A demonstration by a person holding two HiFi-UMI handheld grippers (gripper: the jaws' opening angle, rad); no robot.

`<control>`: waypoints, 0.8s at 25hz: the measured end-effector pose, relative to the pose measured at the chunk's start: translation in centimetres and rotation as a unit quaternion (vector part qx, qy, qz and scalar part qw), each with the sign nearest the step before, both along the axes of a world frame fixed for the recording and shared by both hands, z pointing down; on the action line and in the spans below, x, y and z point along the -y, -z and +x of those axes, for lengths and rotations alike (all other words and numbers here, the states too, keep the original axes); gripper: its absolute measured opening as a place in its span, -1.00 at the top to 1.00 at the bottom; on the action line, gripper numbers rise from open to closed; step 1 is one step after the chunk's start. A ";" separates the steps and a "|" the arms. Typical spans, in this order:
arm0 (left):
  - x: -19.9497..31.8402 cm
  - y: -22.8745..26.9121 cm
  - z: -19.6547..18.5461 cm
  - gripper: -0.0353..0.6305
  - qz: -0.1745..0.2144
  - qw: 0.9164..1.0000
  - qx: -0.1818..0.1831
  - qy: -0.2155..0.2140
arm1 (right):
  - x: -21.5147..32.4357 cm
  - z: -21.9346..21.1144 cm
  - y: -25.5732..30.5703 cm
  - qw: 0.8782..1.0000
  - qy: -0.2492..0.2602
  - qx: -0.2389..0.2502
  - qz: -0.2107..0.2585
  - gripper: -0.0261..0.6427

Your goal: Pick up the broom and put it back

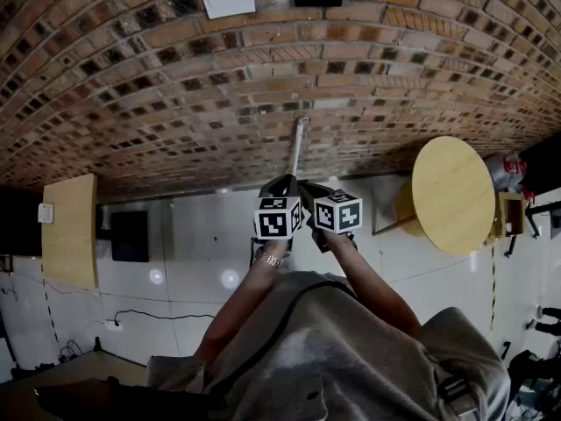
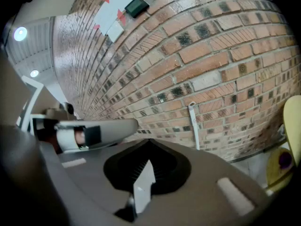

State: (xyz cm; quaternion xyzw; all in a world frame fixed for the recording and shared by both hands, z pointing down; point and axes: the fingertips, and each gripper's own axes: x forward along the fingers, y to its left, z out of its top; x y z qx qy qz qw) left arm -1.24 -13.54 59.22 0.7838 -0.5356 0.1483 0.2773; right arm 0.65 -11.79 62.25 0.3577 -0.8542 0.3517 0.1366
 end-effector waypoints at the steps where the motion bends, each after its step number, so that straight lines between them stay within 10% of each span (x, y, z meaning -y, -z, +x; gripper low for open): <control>1: 1.1 0.2 -0.8 0.97 0.000 1.000 0.000 -0.002 | 1.6 -0.4 -0.6 1.000 -0.010 -0.012 0.001 0.99; 20: 10.1 -1.1 -7.7 0.97 -0.039 0.999 0.003 -0.011 | 23.1 -0.1 -14.8 0.970 -0.087 -0.216 -0.063 0.48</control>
